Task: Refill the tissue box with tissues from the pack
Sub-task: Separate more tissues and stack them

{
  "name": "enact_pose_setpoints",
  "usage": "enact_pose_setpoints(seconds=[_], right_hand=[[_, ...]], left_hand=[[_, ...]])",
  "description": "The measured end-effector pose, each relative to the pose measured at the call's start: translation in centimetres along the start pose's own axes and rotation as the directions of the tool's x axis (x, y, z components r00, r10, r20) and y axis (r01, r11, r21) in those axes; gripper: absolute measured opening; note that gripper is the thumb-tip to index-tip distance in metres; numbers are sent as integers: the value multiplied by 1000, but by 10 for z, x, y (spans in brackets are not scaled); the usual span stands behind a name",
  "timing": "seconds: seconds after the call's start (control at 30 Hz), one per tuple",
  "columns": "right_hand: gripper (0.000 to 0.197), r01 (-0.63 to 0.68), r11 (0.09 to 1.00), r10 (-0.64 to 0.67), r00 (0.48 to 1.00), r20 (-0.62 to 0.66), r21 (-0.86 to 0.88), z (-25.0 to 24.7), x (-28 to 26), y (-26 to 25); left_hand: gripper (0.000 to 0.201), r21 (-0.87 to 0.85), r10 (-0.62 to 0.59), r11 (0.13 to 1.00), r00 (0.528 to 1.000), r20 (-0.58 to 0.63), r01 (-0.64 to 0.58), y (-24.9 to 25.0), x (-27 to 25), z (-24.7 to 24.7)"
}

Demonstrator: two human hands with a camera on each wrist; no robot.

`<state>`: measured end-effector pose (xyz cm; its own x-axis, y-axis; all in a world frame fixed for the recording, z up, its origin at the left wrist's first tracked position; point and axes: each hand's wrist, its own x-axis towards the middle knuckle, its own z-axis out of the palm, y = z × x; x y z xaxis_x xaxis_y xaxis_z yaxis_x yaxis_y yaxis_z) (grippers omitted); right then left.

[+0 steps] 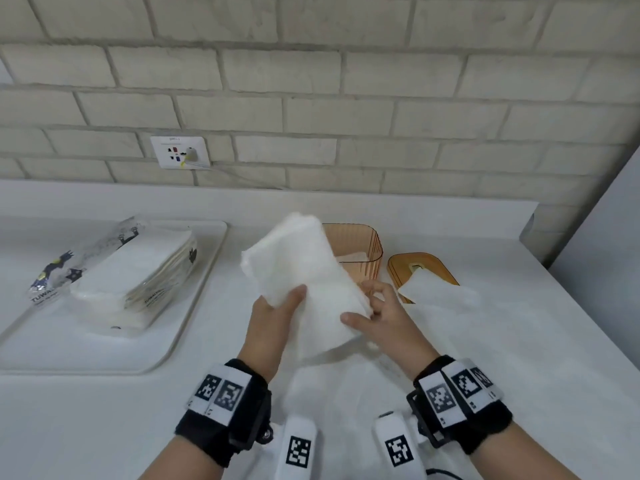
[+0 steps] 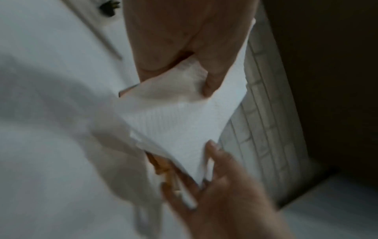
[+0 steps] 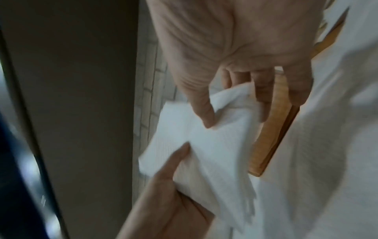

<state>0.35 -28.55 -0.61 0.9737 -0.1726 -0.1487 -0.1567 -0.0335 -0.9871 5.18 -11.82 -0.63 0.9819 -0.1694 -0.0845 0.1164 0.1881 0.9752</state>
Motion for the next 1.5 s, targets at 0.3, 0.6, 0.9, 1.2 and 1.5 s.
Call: enact_pose_setpoints(seconds=[0.3,0.6,0.9,1.2,1.5], right_hand=[[40,-107,855,45,990,133,507,-7,-14,7],[51,23,989,-48,985,166,147,-36,-17,8],[24,90,961,-51,987,154,-260,-54,-17,19],[15,137,927,-109,989,99,-348,-47,-9,13],[18,367,843,-318,930,186,-393,-49,-23,-54]], left_hand=[[46,-313,-71,941,980,187,128,-10,-17,24],[46,52,-192,981,929,316,185,8,3,-30],[36,429,-113,901,919,378,-66,-4,-2,-33],[26,544,-119,831,917,381,-118,-8,3,-27],[43,346,-99,932,844,527,-107,38,-3,-22]])
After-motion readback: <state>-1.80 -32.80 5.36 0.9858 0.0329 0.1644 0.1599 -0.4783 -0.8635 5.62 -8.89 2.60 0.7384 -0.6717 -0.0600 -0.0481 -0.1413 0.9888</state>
